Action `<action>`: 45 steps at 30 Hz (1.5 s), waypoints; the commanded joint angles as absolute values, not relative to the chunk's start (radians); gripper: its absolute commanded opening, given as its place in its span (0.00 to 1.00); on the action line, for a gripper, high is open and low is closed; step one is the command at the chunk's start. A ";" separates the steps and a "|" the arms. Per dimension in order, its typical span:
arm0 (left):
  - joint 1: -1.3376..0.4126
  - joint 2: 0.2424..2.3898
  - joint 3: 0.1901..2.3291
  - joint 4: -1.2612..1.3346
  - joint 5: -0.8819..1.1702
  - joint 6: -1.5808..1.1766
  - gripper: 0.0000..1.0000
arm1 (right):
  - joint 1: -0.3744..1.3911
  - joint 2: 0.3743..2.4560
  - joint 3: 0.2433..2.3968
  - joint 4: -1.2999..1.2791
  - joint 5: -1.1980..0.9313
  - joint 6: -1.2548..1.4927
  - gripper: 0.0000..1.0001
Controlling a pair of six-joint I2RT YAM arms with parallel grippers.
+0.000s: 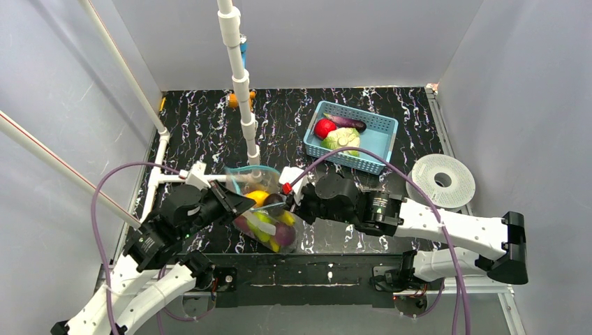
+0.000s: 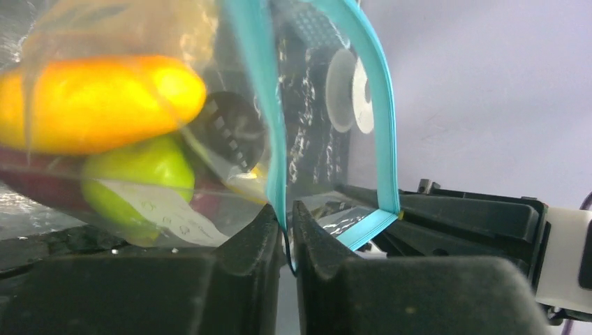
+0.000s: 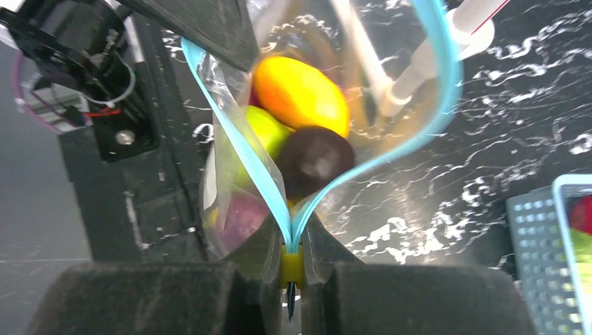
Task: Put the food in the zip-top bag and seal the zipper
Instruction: Zip the zipper food storage bag at the center of the board.
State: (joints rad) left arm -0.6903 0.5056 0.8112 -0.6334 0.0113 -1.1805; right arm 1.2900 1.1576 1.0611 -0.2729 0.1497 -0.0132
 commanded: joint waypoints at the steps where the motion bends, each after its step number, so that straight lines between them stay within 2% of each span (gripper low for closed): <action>1: -0.687 0.456 0.842 -0.733 -0.112 -1.080 0.20 | 1.254 1.171 1.102 -0.158 0.172 -0.256 0.01; 3: -0.687 0.450 0.863 -0.736 -0.102 -0.997 0.34 | 1.204 1.191 1.101 -0.162 0.068 -0.278 0.01; 6: -0.687 0.453 0.932 -0.746 -0.069 -0.828 0.50 | 1.140 1.226 1.117 -0.214 -0.091 -0.284 0.01; 10: -0.687 0.467 1.020 -0.733 -0.004 -0.591 0.62 | 1.123 1.231 1.107 -0.259 -0.225 -0.375 0.01; 14: -0.687 0.468 1.035 -0.606 0.228 -0.307 0.74 | 1.114 1.187 1.050 -0.211 -0.338 -0.429 0.01; 18: -0.687 0.462 0.958 -0.392 0.435 -0.039 0.88 | 1.076 1.164 1.024 -0.185 -0.429 -0.410 0.01; 24: -0.687 0.626 0.964 -0.330 0.628 0.203 0.97 | 1.056 1.154 1.028 -0.209 -0.494 -0.398 0.01; 27: -0.686 0.693 0.945 -0.292 0.641 0.234 0.98 | 1.044 1.140 1.017 -0.207 -0.509 -0.392 0.01; 36: -0.687 0.772 0.855 -0.233 0.745 0.273 0.98 | 1.034 1.132 1.009 -0.214 -0.523 -0.387 0.01; 38: -0.687 0.793 0.824 -0.239 0.781 0.272 0.95 | 1.034 1.127 1.005 -0.218 -0.517 -0.385 0.01; 39: -0.687 0.794 0.807 -0.237 0.781 0.271 0.90 | 1.035 1.125 1.002 -0.220 -0.509 -0.385 0.01; 40: -0.686 0.775 0.794 -0.236 0.696 0.240 0.71 | 1.034 1.121 0.996 -0.223 -0.496 -0.384 0.03; 43: -0.687 0.778 0.838 -0.338 0.589 0.160 0.37 | 1.034 1.125 0.994 -0.202 -0.495 -0.346 0.12; 45: -0.687 0.764 0.829 -0.351 0.577 0.110 0.23 | 1.035 1.123 0.990 -0.188 -0.488 -0.314 0.19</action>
State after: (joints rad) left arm -0.6891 0.7891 0.8082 -0.2913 0.6376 0.1936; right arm 1.0397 1.1522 0.9974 -0.2436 -0.4904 -0.3653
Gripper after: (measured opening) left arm 0.316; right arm 0.145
